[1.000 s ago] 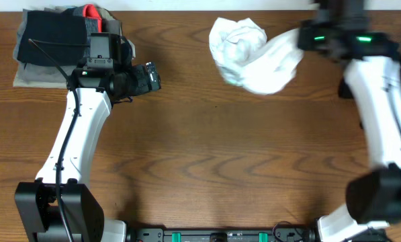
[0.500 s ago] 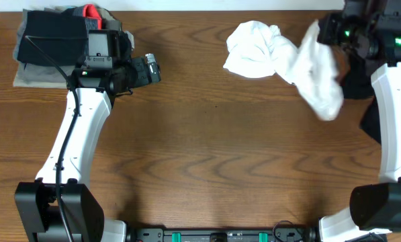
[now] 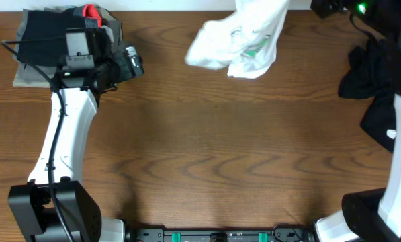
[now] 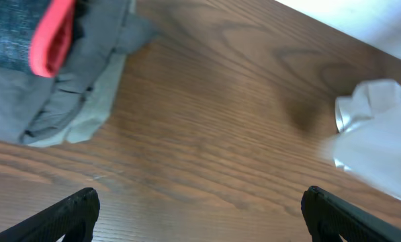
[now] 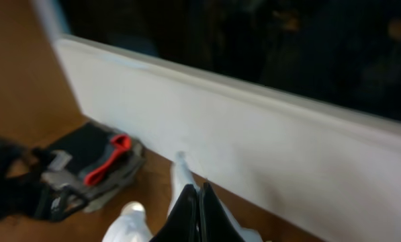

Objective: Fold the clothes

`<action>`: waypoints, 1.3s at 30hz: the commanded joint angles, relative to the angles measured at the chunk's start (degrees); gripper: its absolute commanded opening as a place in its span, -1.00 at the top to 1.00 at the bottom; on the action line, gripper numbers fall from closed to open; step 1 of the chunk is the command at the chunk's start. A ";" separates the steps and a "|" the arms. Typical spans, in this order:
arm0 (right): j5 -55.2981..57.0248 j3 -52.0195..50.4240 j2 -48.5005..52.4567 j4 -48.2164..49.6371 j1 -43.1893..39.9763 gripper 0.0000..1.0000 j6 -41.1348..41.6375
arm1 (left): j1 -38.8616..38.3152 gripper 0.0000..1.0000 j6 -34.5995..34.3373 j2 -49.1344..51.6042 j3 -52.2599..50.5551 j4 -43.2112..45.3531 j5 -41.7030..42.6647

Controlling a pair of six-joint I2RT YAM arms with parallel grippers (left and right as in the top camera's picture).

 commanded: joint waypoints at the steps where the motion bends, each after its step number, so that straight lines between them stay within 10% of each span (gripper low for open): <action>1: -1.25 4.48 -3.67 -2.25 1.14 0.97 -4.04 | 1.03 -0.93 -0.35 -0.74 1.16 0.09 -0.07; 15: 16.87 4.68 -5.84 -5.33 -0.50 0.99 -6.56 | 1.20 -0.93 -0.33 -0.76 1.16 0.11 0.37; 39: 5.81 4.68 26.95 11.89 7.52 0.97 1.99 | 6.08 -0.94 -0.07 -11.87 1.68 -1.38 0.35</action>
